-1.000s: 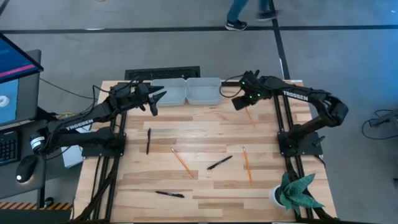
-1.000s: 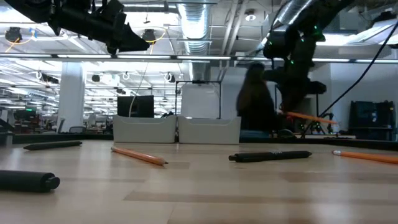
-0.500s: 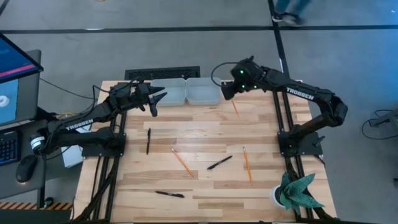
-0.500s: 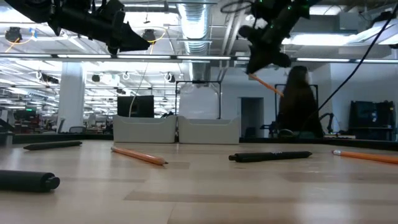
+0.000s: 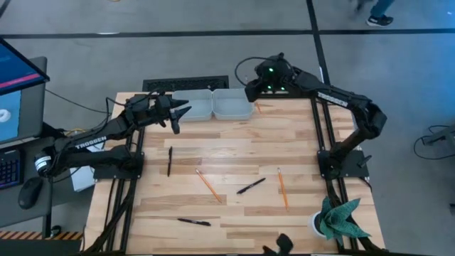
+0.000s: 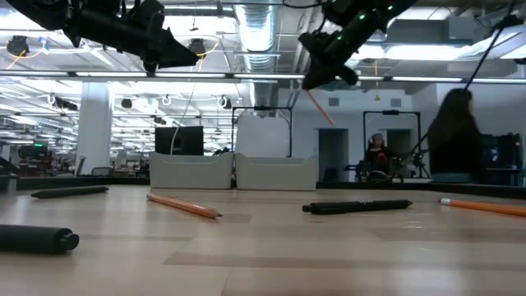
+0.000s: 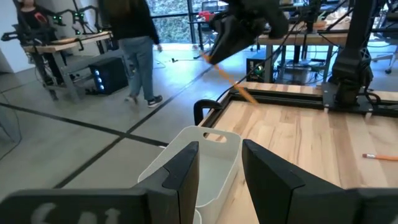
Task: Sort pens & pencils
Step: Put the top yellow pencil into the right gray bin
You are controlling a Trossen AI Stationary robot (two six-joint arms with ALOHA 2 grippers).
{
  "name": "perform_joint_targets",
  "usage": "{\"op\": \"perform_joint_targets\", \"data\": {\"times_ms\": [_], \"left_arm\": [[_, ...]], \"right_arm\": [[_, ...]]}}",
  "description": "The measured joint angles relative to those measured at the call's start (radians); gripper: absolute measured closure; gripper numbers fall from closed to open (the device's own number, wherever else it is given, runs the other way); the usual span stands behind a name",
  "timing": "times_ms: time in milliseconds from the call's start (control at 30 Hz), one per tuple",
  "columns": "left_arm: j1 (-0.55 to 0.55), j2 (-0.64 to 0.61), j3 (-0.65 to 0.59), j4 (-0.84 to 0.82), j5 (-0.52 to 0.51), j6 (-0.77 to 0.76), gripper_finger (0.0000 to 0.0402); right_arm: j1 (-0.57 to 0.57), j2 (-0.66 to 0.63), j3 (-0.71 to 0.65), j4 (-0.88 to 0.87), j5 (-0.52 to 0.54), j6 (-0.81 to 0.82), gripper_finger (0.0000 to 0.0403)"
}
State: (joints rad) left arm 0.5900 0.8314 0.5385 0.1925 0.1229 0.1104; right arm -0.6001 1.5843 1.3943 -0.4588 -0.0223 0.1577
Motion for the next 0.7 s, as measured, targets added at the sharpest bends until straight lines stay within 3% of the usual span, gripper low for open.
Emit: {"op": "perform_joint_targets", "data": {"times_ms": [433, 700], "left_arm": [[0.000, 0.000, 0.000, -0.003, -0.001, -0.028, 0.0287], [-0.001, 0.000, 0.000, -0.028, -0.001, -0.040, 0.0287]], "right_arm": [[0.034, 0.311, 0.312, -0.076, -0.003, -0.243, 0.0344], [0.050, 0.454, 0.422, -0.199, -0.003, -0.309, 0.0344]]}}
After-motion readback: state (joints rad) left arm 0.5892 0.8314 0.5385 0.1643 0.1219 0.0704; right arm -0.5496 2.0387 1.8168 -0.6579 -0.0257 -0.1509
